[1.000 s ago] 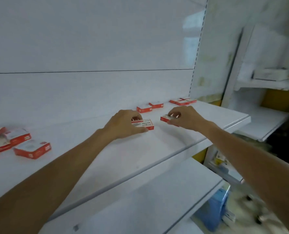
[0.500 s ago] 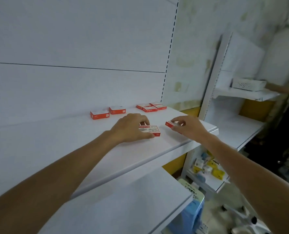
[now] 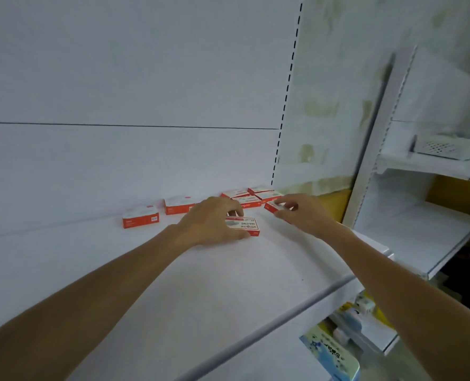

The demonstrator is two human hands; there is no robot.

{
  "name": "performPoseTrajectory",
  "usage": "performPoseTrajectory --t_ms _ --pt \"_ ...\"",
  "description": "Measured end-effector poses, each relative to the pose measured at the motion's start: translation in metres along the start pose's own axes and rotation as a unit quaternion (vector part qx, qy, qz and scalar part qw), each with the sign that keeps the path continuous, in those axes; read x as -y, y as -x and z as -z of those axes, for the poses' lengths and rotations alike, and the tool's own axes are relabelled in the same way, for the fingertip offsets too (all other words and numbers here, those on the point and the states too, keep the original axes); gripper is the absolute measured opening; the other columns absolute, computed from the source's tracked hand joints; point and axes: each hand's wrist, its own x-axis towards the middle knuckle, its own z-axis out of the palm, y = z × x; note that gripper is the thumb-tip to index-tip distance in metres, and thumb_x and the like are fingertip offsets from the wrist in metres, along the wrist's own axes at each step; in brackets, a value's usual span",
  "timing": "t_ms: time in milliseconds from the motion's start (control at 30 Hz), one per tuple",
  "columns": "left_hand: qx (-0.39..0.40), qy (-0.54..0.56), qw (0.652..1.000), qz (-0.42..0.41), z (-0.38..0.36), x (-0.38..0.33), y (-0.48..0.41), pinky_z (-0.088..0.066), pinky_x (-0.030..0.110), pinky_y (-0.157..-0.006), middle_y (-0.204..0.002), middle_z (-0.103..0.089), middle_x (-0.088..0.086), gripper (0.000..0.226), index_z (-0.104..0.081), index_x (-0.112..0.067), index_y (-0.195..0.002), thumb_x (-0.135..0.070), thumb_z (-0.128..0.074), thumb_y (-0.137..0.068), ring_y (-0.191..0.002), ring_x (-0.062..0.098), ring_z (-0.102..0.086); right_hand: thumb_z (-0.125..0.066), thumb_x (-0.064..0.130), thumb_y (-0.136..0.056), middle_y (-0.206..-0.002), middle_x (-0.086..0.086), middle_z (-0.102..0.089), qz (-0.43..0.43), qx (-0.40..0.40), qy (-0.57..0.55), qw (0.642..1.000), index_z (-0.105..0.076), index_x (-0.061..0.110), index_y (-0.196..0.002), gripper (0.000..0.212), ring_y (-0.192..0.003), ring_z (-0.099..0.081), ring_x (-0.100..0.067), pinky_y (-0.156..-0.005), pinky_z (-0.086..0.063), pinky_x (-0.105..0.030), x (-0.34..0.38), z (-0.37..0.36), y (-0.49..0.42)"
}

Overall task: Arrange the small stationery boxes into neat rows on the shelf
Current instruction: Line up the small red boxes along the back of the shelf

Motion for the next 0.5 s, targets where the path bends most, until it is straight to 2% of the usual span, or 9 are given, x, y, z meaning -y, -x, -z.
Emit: performPoseTrajectory --t_ms 100,233,333,500 --pt "-0.028 -0.002 0.999 0.035 0.002 0.009 -0.022 -0.043 0.026 -0.075 -0.106 -0.062 -0.008 0.044 -0.061 -0.025 -0.106 -0.053 -0.066 -0.072 -0.088 0.008 -0.051 -0.067 0.032 -0.079 -0.105 -0.003 -0.066 0.045 0.021 0.026 0.998 -0.065 0.024 -0.111 0.033 -0.087 -0.057 -0.014 -0.078 -0.042 -0.024 -0.01 -0.005 -0.037" --pt "-0.066 -0.014 0.993 0.099 -0.001 0.016 -0.051 -0.048 0.033 -0.079 -0.096 -0.061 -0.009 0.038 -0.061 -0.027 -0.098 -0.051 -0.069 -0.07 -0.088 0.012 -0.055 -0.065 0.032 -0.081 -0.105 -0.003 -0.065 0.106 0.035 0.012 0.994 -0.066 0.025 -0.109 0.03 -0.092 -0.058 -0.016 -0.081 -0.044 -0.024 -0.025 -0.003 -0.093" --pt "-0.084 -0.016 0.986 0.144 -0.009 0.014 -0.073 -0.049 0.037 -0.081 -0.098 -0.063 -0.005 0.035 -0.062 -0.025 -0.098 -0.046 -0.071 -0.07 -0.089 0.014 -0.057 -0.065 0.035 -0.082 -0.104 -0.002 -0.065 0.151 0.066 0.019 0.986 -0.065 0.025 -0.109 0.029 -0.09 -0.06 -0.015 -0.082 -0.046 -0.026 -0.038 -0.002 -0.13" --pt "-0.119 -0.025 0.973 0.197 -0.018 0.008 -0.101 -0.049 0.037 -0.08 -0.102 -0.063 -0.005 0.038 -0.061 -0.023 -0.101 -0.045 -0.07 -0.072 -0.091 0.014 -0.056 -0.064 0.027 -0.082 -0.112 -0.002 -0.064 0.227 0.095 0.021 0.969 -0.064 0.024 -0.11 0.028 -0.099 -0.057 -0.015 -0.086 -0.046 -0.029 -0.045 -0.005 -0.177"
